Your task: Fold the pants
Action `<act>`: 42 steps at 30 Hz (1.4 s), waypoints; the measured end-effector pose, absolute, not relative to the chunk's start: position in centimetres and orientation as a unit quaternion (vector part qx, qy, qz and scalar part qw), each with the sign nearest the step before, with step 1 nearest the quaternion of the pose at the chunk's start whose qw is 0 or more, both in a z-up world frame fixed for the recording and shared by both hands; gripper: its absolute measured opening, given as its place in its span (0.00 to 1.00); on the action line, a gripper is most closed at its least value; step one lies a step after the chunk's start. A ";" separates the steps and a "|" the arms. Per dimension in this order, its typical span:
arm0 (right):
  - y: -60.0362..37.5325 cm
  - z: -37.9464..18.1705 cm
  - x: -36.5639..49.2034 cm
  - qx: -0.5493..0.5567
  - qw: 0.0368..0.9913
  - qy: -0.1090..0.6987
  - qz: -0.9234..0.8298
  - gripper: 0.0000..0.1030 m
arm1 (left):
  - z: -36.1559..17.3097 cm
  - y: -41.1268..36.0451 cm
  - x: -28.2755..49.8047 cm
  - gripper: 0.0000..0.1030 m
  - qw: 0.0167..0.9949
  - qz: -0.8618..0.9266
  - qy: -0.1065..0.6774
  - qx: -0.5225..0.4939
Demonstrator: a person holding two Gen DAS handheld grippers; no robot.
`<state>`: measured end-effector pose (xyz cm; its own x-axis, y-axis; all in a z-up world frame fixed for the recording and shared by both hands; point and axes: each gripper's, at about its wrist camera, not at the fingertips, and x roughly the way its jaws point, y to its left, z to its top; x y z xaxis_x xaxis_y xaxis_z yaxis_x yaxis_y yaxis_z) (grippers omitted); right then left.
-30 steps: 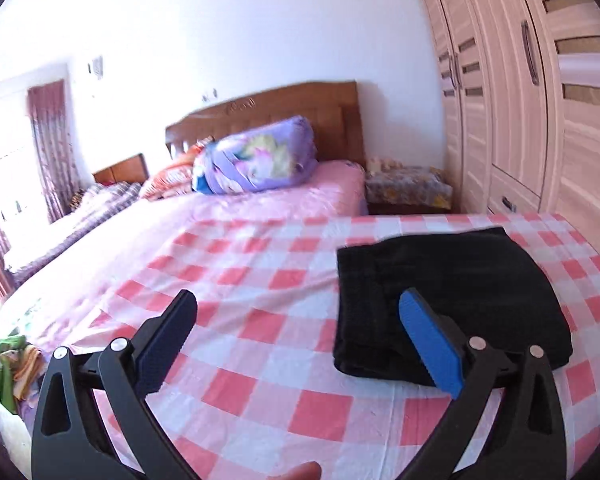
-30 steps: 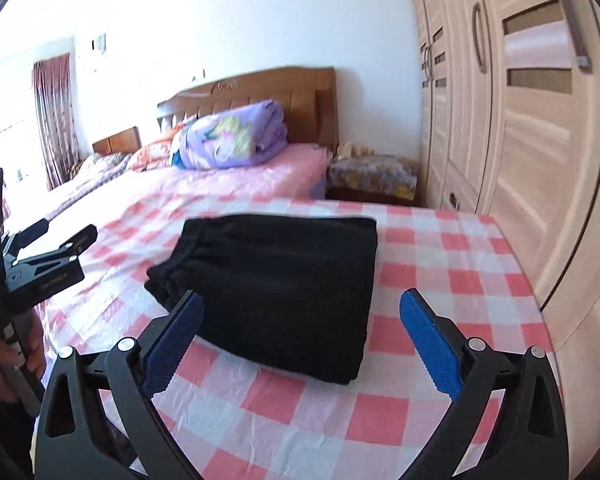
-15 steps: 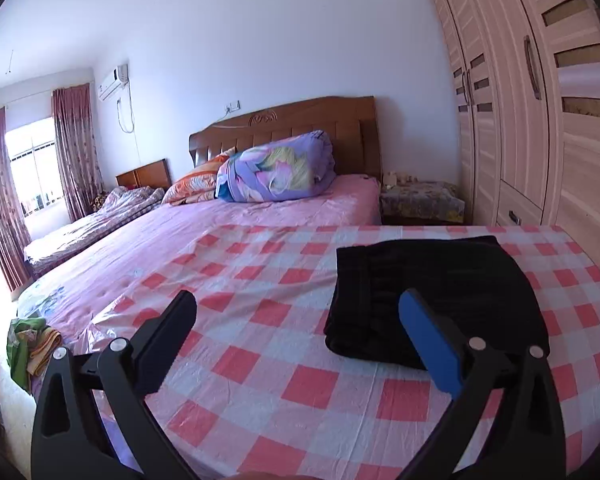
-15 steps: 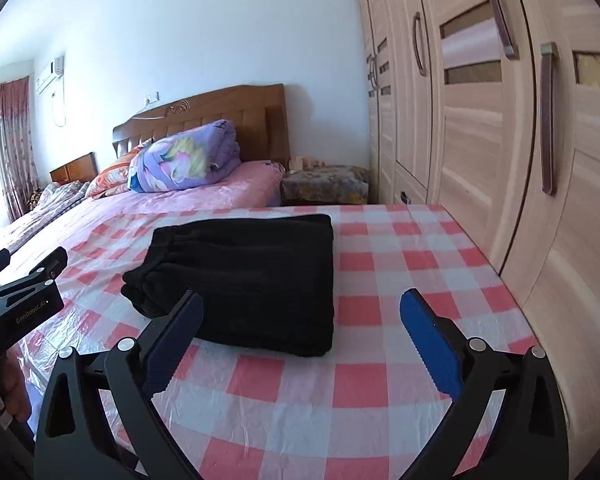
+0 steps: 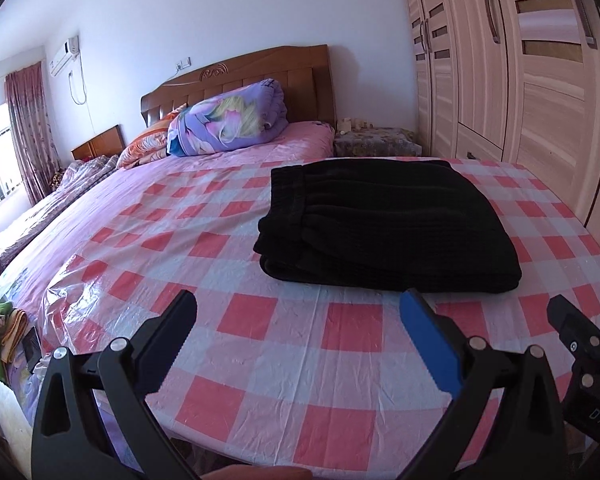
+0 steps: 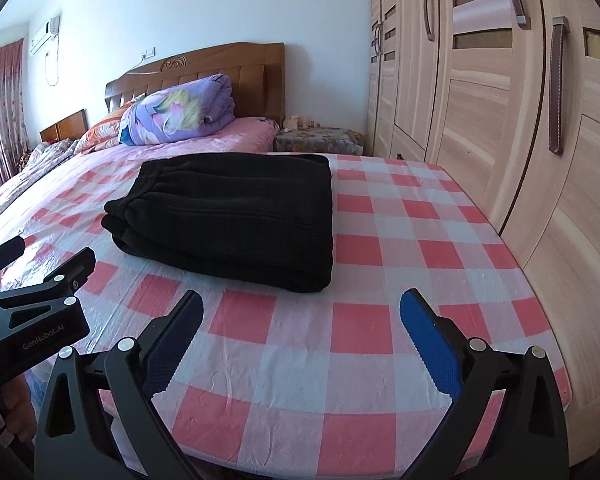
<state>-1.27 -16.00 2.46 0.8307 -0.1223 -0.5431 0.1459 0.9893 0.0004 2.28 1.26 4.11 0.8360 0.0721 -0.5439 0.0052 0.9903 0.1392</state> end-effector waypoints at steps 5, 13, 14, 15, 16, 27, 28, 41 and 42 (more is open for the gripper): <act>-15.4 1.0 -1.1 0.018 0.949 0.308 -0.056 0.94 | 2.8 1.4 2.4 0.98 0.950 0.003 0.304 0.067; -15.4 -0.2 -1.2 0.035 0.942 0.331 -0.045 0.94 | 1.5 2.2 2.5 0.98 0.943 -0.017 0.328 0.046; -15.4 -0.3 -1.2 0.038 0.941 0.332 -0.045 0.94 | 1.4 2.3 2.5 0.98 0.943 -0.019 0.329 0.046; -15.5 -0.3 -1.2 0.039 0.941 0.333 -0.044 0.94 | 1.3 2.2 2.5 0.98 0.943 -0.020 0.329 0.048; -15.5 -0.3 -1.2 0.041 0.941 0.333 -0.045 0.94 | 1.2 2.1 2.4 0.98 0.943 -0.019 0.329 0.049; -15.3 -0.5 -1.2 0.038 0.940 0.337 -0.038 0.94 | 0.9 2.1 2.3 0.98 0.943 -0.021 0.330 0.052; -15.3 -0.5 -1.2 0.038 0.940 0.337 -0.038 0.94 | 0.9 2.1 2.3 0.98 0.943 -0.021 0.330 0.051; -15.3 -0.5 -1.2 0.039 0.940 0.337 -0.038 0.94 | 0.9 2.2 2.3 0.98 0.943 -0.022 0.329 0.052; -15.4 -0.5 -1.2 0.039 0.940 0.337 -0.038 0.94 | 0.9 2.1 2.3 0.98 0.943 -0.021 0.328 0.053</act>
<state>-1.16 -15.37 -0.49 0.7698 -0.0450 -0.6367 0.0969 0.9942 0.0469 2.26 2.11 0.92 0.7834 -0.0054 -0.6215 0.0744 0.9936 0.0851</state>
